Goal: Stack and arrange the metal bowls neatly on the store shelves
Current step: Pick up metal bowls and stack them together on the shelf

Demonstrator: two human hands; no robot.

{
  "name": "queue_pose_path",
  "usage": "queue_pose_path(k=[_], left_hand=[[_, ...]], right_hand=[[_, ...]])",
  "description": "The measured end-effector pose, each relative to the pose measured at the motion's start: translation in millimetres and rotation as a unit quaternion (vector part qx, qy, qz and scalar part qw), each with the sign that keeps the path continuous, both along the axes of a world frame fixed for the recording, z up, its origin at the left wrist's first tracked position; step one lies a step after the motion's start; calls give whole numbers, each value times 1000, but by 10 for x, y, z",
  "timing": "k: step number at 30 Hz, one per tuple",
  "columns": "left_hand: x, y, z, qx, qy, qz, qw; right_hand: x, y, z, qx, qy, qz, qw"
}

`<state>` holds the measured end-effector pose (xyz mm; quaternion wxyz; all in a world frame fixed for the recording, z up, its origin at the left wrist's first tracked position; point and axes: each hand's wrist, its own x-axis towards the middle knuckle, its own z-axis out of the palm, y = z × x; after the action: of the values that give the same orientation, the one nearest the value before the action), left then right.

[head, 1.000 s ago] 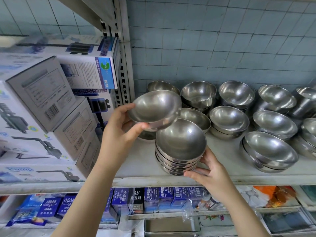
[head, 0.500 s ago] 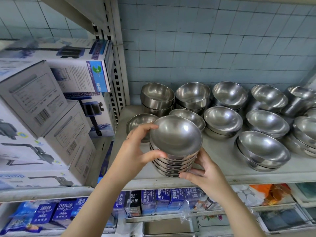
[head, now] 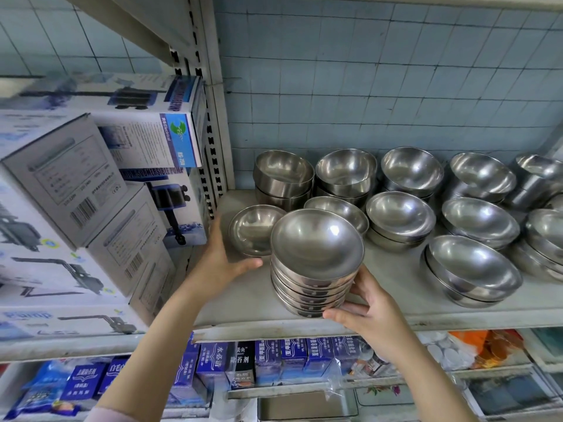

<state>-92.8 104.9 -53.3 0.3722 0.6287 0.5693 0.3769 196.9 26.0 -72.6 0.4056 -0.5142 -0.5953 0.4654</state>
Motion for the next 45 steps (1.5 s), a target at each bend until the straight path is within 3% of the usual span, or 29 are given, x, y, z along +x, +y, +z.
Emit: queue_pose_path(k=[6, 13, 21, 36, 38, 42, 45], left_hand=[[8, 77, -69, 31, -45, -4, 999], [-192, -569, -6, 78, -52, 104, 990], [-127, -1302, -9, 107, -134, 183, 968], [-110, -1657, -83, 100, -145, 149, 973], [-86, -1644, -78, 94, -142, 138, 976], [22, -1594, -85, 69, -144, 88, 983], [194, -1516, -61, 56, -120, 55, 990]], right_hand=[[0, -32, 38, -9, -1, -16, 1000], [-106, -2, 95, 2, -5, -36, 999], [-569, 197, 85, 61, -34, -60, 996], [-854, 602, 66, 74, 3, -25, 997], [-698, 545, 104, 122, -6, -76, 990], [-192, 447, 220, 248, -56, -219, 942], [98, 523, 324, 238, -130, -207, 940]])
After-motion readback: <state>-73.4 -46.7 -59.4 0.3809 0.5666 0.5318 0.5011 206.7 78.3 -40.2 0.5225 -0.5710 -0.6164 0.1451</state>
